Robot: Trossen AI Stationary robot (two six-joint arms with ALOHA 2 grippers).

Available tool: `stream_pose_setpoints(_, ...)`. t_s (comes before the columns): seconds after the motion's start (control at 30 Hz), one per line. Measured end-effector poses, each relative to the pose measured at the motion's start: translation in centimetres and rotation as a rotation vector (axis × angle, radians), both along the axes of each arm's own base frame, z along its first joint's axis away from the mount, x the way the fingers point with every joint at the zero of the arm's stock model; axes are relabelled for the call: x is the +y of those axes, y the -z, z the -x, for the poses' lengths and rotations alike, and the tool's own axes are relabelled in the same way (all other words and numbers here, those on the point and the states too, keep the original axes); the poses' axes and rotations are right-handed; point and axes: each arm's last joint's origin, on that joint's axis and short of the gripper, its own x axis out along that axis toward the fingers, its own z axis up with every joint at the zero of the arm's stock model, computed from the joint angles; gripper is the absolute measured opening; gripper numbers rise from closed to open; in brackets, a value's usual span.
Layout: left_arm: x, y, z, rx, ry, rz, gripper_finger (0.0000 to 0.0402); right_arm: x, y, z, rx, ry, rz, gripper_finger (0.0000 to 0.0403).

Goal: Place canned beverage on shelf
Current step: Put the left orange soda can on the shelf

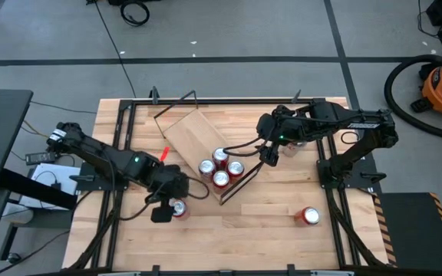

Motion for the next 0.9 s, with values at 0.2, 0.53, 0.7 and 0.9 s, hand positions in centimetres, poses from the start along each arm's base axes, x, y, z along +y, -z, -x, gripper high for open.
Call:
stream_pose_setpoints(0.2, -0.9, 1.2, -0.3, -0.108, 0.248, -0.074, 0.0346, 0.0, 0.0, 0.0, -0.004, 0.001, -0.002, 0.0348)
stream_pose_setpoints(0.53, -0.9, 2.9, 0.1, -0.146, 0.584, -0.206, 0.0346, 0.0, 0.0, 0.0, -0.008, 0.007, -0.002, 0.0348)
stream_pose_setpoints(0.7, -1.0, 2.8, 0.0, -0.183, 0.668, -0.233, 0.0346, 0.0, -0.2, -0.3, -0.035, 0.011, 0.001, 0.0348)
stream_pose_setpoints(0.9, -1.3, 3.6, -0.6, -0.172, 0.693, -0.243, 0.0346, 0.0, -0.3, -0.5, -0.062, 0.014, 0.002, 0.0348)
